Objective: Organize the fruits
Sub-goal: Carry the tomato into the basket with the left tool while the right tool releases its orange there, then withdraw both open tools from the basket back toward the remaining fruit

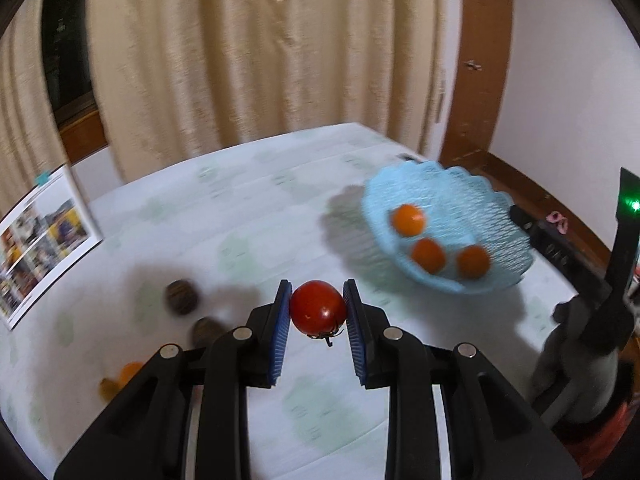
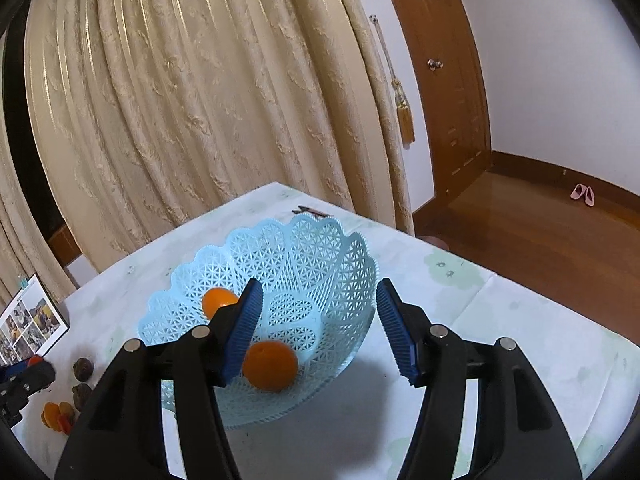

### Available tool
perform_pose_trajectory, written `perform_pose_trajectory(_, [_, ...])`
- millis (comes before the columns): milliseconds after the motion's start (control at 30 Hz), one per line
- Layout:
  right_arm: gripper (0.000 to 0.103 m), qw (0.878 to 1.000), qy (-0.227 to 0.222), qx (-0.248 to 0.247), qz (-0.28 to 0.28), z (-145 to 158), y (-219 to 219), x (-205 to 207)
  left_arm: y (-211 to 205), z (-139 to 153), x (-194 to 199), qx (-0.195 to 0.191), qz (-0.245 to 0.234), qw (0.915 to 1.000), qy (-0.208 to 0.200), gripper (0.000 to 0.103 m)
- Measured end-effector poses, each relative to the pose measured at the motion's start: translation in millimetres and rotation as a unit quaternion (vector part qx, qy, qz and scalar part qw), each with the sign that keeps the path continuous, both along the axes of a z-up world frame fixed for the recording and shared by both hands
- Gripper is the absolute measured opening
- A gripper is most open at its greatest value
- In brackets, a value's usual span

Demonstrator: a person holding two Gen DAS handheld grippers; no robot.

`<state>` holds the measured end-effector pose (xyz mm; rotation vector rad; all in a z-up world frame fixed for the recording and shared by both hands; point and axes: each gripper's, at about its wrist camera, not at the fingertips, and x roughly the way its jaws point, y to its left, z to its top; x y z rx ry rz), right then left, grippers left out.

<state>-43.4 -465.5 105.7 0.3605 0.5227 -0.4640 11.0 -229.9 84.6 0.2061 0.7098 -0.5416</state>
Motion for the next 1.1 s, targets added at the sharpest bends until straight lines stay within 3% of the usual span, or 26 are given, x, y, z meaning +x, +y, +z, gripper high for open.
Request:
perform_pose_trajectory(233, [0.061, 1.0, -0.011, 0.005, -0.007, 1.9, -2.2, -4.9, -54.9, -0.2, 0.7, -0.011, -0.056, 0.9983, 0.013, 0.027])
perform_pose_trajectory(567, [0.061, 1.0, -0.021, 0.017, -0.014, 3.0, -6.6, -8.8, -97.0, -9.7, 2.0, -0.035, -0.101, 0.9934, 0.04, 0.027])
perform_pose_trajectory(600, [0.061, 1.0, -0.022, 0.017, -0.015, 3.1, -6.9, -9.2, -96.9, -11.2, 3.9, -0.046, -0.101, 0.9927, 0.048, 0.03])
perform_pose_trajectory(700, [0.061, 0.999, -0.023, 0.018, -0.014, 3.3, -7.1, -9.3, -92.1, -13.9, 9.3, -0.061, -0.09, 0.992, 0.065, 0.059])
perform_pose_trajectory(933, [0.061, 0.999, -0.024, 0.013, -0.016, 3.6, -5.4, -9.4, -73.7, -8.8, 14.7, -0.06, -0.055, 0.9956, 0.047, 0.07])
perform_pose_trajectory(1033, [0.062, 0.999, -0.026, 0.008, -0.017, 3.8, -4.3, -9.7, -66.5, -5.6, 12.4, -0.041, -0.037, 0.9983, 0.018, 0.084])
perform_pose_trajectory(1100, [0.067, 0.999, -0.027, 0.005, -0.017, 3.8, -3.0, -10.6, -62.5, -4.4, 10.6, -0.028, -0.025, 0.9993, -0.001, 0.084])
